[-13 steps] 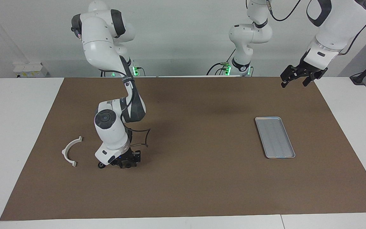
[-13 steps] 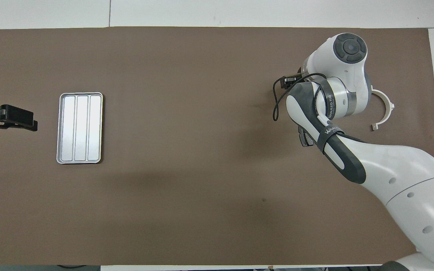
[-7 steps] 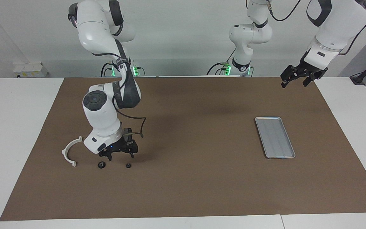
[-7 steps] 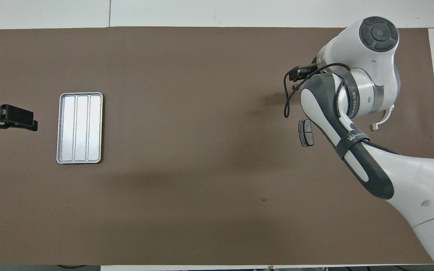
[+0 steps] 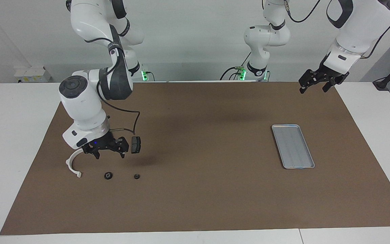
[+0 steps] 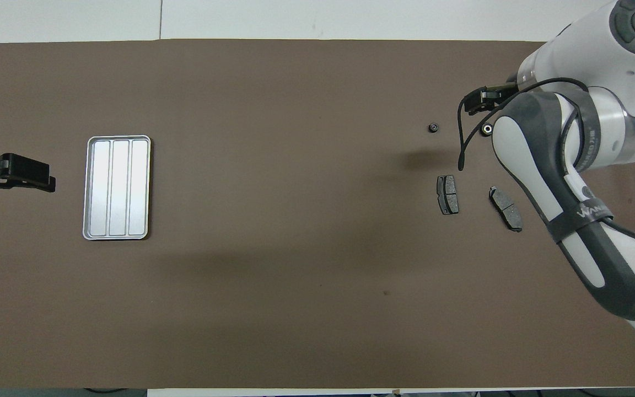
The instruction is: Place bearing gear from tray to pile
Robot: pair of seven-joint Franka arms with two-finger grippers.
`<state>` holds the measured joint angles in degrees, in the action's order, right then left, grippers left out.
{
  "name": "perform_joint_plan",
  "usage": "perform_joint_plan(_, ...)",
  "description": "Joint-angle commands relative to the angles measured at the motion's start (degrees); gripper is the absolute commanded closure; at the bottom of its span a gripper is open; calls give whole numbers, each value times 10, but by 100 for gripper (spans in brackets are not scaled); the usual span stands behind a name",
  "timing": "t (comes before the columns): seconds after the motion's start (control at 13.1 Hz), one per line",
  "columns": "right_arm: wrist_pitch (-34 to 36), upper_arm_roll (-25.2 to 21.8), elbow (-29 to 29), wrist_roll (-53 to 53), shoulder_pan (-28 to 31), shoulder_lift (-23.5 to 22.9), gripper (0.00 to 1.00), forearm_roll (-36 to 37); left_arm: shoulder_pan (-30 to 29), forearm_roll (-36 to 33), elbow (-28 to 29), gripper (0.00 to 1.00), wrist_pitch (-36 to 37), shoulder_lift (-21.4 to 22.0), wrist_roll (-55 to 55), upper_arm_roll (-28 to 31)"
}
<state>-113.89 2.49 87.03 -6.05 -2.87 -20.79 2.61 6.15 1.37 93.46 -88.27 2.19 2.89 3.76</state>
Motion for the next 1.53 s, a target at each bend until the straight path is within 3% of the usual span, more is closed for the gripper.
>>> perform_joint_plan(0.0, 19, 8, 74, 15, 19, 109, 0, 1, 0, -9, 9, 0, -5, 11, -6, -2)
perform_joint_plan(0.15, 50, 8, 127, 35, 23, 195, 0, -4, 0, -9, 9, 0, -4, 11, -6, -2)
perform_joint_plan(0.53, 178, 8, 126, 38, 38, 297, 0, -39, 0, -9, 9, 0, -4, 11, -6, -2)
perform_joint_plan(0.92, 269, 8, 83, 38, 53, 305, 0, -41, 0, -9, 9, 0, -4, 11, -6, -2)
perform_joint_plan(1.45, 283, 8, 90, 40, 55, 305, 0, -40, 0, -9, 9, 0, -5, 11, -6, -2)
